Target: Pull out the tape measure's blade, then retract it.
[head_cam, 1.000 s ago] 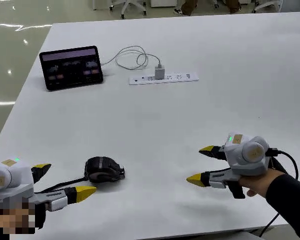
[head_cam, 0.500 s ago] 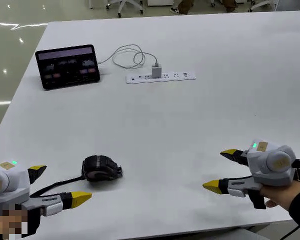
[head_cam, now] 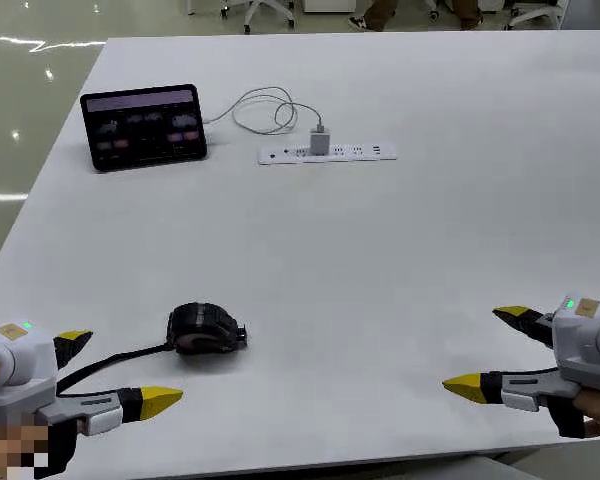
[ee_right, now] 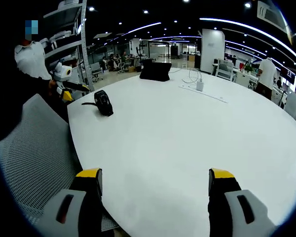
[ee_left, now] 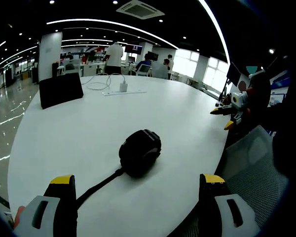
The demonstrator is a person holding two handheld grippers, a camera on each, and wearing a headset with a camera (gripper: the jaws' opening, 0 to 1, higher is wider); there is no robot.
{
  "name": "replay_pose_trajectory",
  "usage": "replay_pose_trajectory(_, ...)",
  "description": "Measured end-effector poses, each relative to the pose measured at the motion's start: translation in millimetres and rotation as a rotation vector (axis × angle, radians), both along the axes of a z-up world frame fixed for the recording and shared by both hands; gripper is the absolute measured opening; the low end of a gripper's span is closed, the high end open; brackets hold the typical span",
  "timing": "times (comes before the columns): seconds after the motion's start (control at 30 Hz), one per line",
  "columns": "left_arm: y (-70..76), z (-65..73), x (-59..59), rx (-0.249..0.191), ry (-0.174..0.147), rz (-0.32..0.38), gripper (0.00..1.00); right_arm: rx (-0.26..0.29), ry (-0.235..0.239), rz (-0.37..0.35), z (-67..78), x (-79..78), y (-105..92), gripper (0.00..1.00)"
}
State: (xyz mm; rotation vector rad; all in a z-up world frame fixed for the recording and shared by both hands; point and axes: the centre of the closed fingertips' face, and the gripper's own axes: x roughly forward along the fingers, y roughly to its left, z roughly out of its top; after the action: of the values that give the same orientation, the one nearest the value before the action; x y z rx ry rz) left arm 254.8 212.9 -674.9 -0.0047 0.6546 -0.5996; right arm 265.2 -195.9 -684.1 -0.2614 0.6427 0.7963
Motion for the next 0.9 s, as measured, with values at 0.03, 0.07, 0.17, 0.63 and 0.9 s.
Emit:
replay_pose_trajectory(0.03,0.1,0.0,-0.9,0.000,0.002,-0.001,1.00,-0.018,-0.006,0.008,0.6,-2.2,-1.0,0.88)
replay_pose_trajectory(0.07,0.2,0.1,-1.4,0.000,0.003,-0.001,1.00,-0.020,-0.012,0.007,2.5,-3.1,-0.5,0.90)
replay_pose_trajectory(0.17,0.7,0.0,-3.0,0.004,0.020,-0.005,1.00,-0.010,-0.012,0.002,5.3,-5.5,-0.9,0.99)
replay_pose_trajectory(0.63,5.2,-1.1,-3.0,0.018,0.036,0.008,1.00,-0.016,0.016,-0.035,2.5,-12.6,-10.3,1.00)
replay_pose_trajectory(0.9,4.4,-0.4,-4.7,0.020,0.035,0.004,1.00,-0.021,0.022,-0.025,3.8,-15.6,-8.4,1.00)
